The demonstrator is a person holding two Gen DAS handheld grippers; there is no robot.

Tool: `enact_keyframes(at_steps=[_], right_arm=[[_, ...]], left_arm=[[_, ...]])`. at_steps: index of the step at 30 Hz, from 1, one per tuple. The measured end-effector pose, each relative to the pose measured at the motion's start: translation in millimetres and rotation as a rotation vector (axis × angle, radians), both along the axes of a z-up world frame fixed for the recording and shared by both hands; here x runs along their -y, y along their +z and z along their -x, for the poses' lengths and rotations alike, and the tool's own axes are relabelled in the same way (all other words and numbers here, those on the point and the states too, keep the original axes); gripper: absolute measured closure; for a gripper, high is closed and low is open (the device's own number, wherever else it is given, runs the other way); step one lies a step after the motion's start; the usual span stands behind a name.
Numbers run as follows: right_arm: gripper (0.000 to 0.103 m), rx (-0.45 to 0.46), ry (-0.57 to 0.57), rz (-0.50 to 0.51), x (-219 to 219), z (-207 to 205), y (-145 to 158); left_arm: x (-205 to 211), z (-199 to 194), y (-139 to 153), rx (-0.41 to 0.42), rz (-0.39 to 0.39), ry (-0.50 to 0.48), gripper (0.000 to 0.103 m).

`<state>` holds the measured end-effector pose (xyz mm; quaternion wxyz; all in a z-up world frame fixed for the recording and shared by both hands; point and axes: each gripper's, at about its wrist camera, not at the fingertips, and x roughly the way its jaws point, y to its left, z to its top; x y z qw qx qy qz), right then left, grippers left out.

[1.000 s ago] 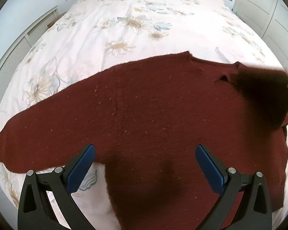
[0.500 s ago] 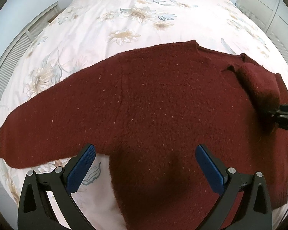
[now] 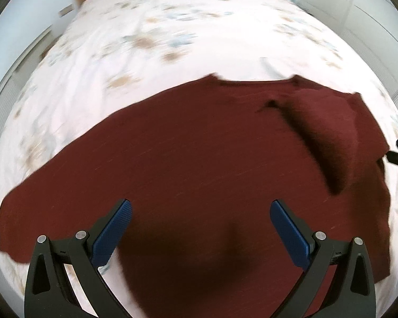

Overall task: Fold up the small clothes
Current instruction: 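Fold the held sleeve across the sweater body and open the right tool, then grasp the other sleeve cuff with the left tool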

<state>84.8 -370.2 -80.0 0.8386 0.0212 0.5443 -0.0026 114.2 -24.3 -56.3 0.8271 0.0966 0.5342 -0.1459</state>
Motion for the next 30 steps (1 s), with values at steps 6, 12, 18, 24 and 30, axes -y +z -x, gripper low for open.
enact_keyframes(at_steps=[6, 12, 18, 24, 30], right_arm=[[0.022, -0.021, -0.1, -0.044, 33, 11, -26], [0.022, -0.032, -0.146, -0.072, 54, 16, -38], [0.022, -0.045, -0.165, -0.086, 61, 22, -45], [0.022, -0.053, -0.174, -0.099, 64, 22, -52], [0.022, -0.065, -0.169, -0.067, 60, 13, -60]], left_arm=[[86, -9, 2, 0.007, 0.011, -0.168, 0.001], [180, -14, -6, 0.029, -0.068, -0.325, 0.001], [245, -23, -36, -0.006, -0.141, -0.423, 0.001], [283, -40, -80, -0.049, -0.261, -0.444, 0.021], [268, -51, -68, -0.005, -0.23, -0.363, 0.088]])
